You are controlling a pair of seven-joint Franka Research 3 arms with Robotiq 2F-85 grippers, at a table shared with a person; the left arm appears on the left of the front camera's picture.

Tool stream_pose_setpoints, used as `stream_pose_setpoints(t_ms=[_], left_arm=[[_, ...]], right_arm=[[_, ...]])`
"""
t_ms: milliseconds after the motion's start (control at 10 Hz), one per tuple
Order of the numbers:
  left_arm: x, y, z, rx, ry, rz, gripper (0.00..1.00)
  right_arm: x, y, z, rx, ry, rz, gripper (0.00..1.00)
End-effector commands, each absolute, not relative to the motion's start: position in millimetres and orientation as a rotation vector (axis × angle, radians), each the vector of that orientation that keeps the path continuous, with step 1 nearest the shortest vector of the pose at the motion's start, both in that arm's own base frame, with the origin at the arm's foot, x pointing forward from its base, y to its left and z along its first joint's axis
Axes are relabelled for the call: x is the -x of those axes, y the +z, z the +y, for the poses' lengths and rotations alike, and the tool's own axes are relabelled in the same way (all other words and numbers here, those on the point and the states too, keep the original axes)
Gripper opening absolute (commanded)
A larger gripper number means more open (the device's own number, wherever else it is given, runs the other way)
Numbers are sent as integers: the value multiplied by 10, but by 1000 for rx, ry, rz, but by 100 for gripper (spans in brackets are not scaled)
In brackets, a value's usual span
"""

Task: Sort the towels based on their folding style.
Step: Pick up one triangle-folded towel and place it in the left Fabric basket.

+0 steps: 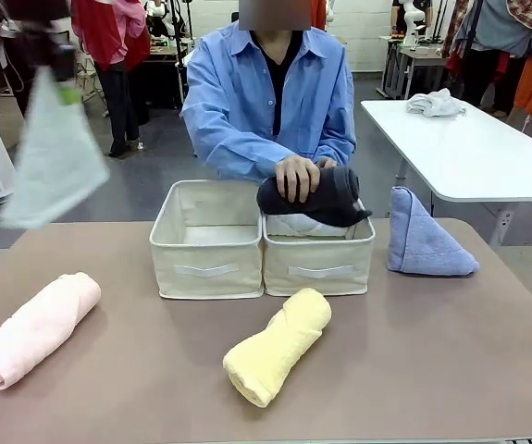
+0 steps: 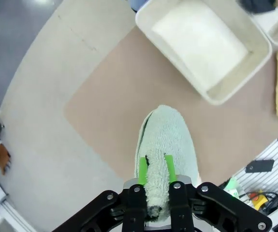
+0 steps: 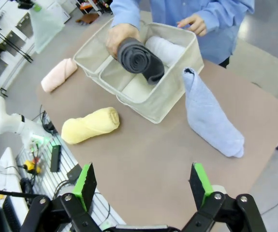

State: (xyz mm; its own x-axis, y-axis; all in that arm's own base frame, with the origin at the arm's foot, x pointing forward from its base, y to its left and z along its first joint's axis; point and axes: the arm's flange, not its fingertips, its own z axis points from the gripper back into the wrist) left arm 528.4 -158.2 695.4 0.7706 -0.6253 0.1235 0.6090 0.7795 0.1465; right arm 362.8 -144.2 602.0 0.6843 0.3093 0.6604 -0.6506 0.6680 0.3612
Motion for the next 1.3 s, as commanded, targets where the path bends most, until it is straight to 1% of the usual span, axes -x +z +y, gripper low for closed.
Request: stream_pose_setpoints(t_ms=[0,100,200,300,400,800,900,1200], left_arm=[[-5854,7122,-2038,-199,-709,-116,15],[-5975,7088,-2191,-188,-740,-107,15],[-6004,7050,-2267,-163,-771,-104,15],[-5927,7038,-2178,-114,-776,-90,15],[-5839,6705,-2310,-149,-753,-123,15],[-5884,6688,-2300,-139,-763,-106,15],[-5811,6637,-2429,-138,-911,-170,15],[-5694,6554,-2729,-93,-1094,-233,15]], right_arm=[[-3633,6008,-1436,-643,580,-612,100],[-3633,6008,-1436,-643,580,-612,100],[-3633,6008,-1436,-643,580,-612,100],[-3633,6008,-1436,-643,580,-612,100],[-3633,6008,-1436,-643,580,-612,100],[-3633,6008,-1436,-643,580,-612,100],[-3633,6008,-1436,-643,580,-612,100],[-3633,6008,-1436,-643,580,-612,100]])
